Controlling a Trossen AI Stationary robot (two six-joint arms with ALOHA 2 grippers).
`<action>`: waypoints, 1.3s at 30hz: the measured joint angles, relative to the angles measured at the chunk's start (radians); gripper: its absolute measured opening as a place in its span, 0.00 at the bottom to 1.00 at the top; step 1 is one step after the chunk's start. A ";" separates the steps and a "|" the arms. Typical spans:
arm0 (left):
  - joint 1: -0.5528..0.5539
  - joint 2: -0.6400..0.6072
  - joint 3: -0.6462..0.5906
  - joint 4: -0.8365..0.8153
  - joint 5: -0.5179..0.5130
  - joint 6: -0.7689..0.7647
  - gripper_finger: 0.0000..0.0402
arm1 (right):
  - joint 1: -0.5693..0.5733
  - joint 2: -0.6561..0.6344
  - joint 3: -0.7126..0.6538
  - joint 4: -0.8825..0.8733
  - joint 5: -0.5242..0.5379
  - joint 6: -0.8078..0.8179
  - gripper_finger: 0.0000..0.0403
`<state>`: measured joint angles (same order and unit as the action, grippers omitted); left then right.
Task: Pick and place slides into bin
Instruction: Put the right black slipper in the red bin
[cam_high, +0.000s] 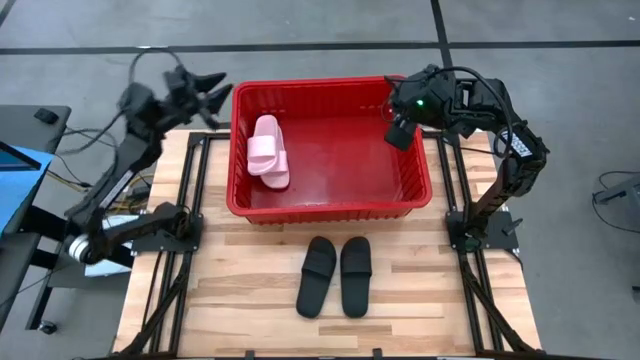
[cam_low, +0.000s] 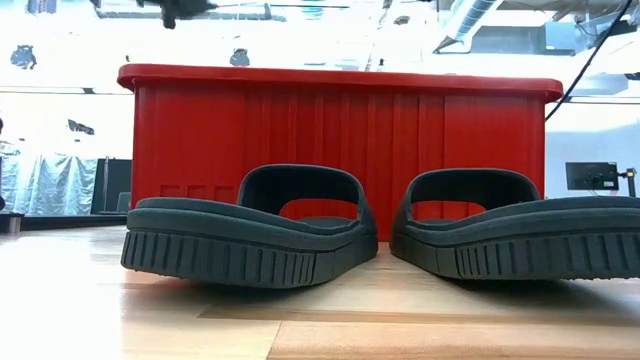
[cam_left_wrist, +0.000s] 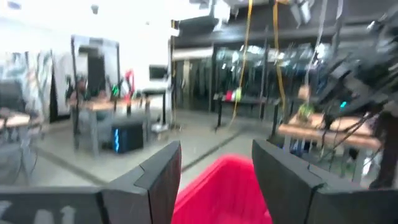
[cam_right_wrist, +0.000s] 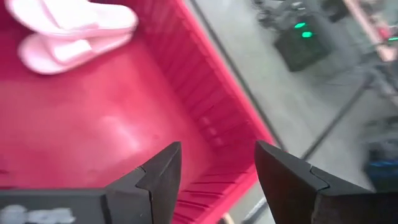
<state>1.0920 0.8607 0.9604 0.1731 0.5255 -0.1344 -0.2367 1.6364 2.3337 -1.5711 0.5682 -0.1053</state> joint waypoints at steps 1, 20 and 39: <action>0.000 -0.032 0.000 -0.003 0.011 -0.009 0.47 | 0.000 0.000 0.000 0.000 -0.029 0.006 0.49; -0.056 -0.259 -0.001 -0.027 0.082 -0.206 0.47 | 0.110 -0.002 0.000 0.000 -0.127 0.000 0.48; -0.273 -0.269 0.148 -0.435 -0.217 -0.107 0.47 | 0.233 -0.279 -0.205 0.000 -0.137 0.118 0.47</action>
<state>0.8194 0.5913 1.1087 -0.2623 0.3082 -0.2414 -0.0041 1.3572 2.1285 -1.5715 0.4307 0.0132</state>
